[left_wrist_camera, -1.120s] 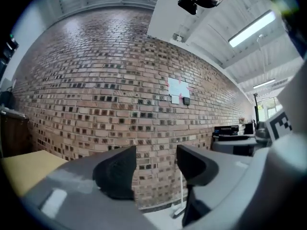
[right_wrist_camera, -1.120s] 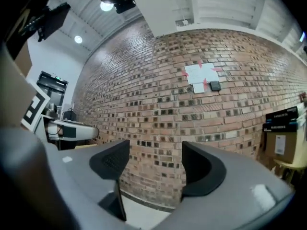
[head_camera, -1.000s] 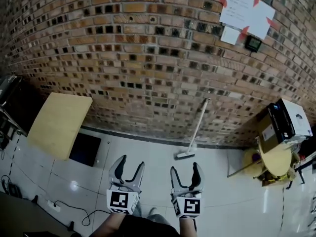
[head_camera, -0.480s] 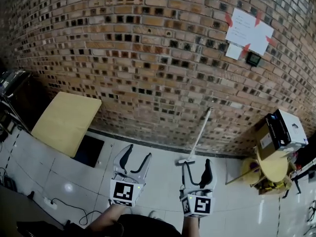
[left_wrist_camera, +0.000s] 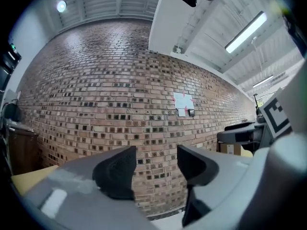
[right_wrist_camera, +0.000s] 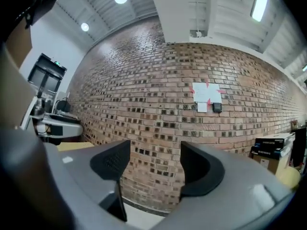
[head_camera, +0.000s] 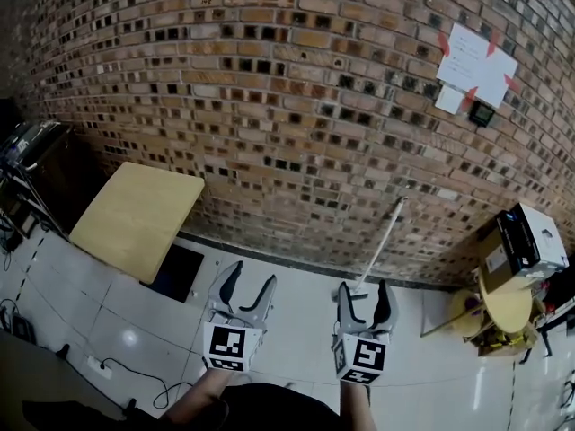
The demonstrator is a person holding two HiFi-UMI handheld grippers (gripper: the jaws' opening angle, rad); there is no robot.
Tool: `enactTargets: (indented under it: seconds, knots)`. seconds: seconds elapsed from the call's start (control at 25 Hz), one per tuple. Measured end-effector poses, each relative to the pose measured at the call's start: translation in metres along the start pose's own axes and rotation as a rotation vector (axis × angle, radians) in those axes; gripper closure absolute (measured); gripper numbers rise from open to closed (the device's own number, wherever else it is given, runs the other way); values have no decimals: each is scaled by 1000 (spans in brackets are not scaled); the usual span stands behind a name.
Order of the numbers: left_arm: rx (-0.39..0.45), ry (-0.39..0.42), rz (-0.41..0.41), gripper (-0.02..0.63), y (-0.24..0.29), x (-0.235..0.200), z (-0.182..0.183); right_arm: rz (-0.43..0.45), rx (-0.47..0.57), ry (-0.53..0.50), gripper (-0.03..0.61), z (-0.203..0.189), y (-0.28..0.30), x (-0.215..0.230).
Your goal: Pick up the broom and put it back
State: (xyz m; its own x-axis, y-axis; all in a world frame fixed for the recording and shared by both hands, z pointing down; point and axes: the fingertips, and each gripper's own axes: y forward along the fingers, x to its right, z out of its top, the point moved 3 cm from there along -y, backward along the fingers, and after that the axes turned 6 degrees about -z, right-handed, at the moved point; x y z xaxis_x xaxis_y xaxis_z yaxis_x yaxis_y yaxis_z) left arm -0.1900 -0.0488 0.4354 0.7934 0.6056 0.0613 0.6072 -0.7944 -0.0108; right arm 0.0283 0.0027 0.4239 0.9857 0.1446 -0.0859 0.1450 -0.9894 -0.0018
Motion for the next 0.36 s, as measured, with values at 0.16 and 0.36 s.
enactTargets:
  seconds: [0.16,0.36]
  knots:
    - [0,-9,6,345,-3,-7,-1,-6,-16,19,255,0,-3,-5]
    - [-17,-32,-24,334,-2,-2,-4,-10,-10,6,253,8,-11,-6]
